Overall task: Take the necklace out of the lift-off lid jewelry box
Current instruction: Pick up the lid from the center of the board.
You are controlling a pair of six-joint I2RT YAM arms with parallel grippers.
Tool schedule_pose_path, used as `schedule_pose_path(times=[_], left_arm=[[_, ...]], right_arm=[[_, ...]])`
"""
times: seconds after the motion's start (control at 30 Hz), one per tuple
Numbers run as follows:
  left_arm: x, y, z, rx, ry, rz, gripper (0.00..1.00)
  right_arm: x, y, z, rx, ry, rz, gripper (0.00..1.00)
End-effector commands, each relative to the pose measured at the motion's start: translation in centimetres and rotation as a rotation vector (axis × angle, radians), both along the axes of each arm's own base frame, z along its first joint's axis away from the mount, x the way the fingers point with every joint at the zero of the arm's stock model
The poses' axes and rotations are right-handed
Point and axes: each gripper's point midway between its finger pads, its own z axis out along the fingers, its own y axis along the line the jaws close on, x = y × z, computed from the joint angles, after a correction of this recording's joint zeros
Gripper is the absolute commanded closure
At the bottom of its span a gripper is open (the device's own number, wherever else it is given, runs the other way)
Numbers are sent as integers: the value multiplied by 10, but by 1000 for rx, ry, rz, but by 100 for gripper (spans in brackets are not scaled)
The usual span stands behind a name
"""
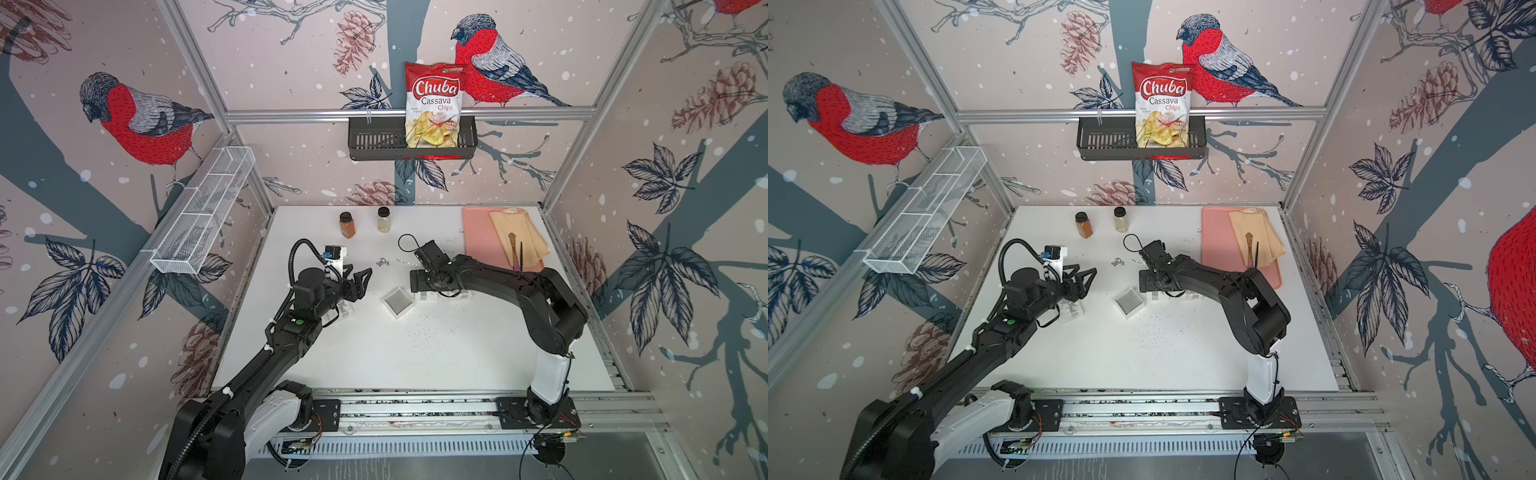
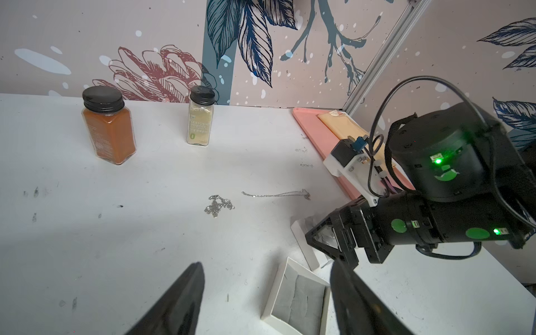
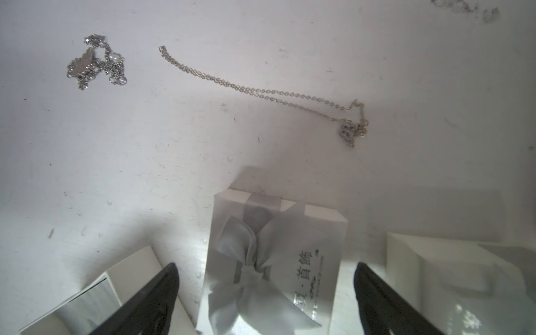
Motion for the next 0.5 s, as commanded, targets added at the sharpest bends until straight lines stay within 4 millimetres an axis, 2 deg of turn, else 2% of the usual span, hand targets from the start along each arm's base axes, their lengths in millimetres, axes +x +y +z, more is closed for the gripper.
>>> schedule_pose_path(times=[0.0, 0.47], left_arm=[[3, -1, 11, -8, -40, -3, 27], [3, -2, 8, -8, -34, -10, 27]], right_arm=[[0, -9, -3, -48, -6, -37, 6], [0, 1, -20, -52, 14, 3, 9]])
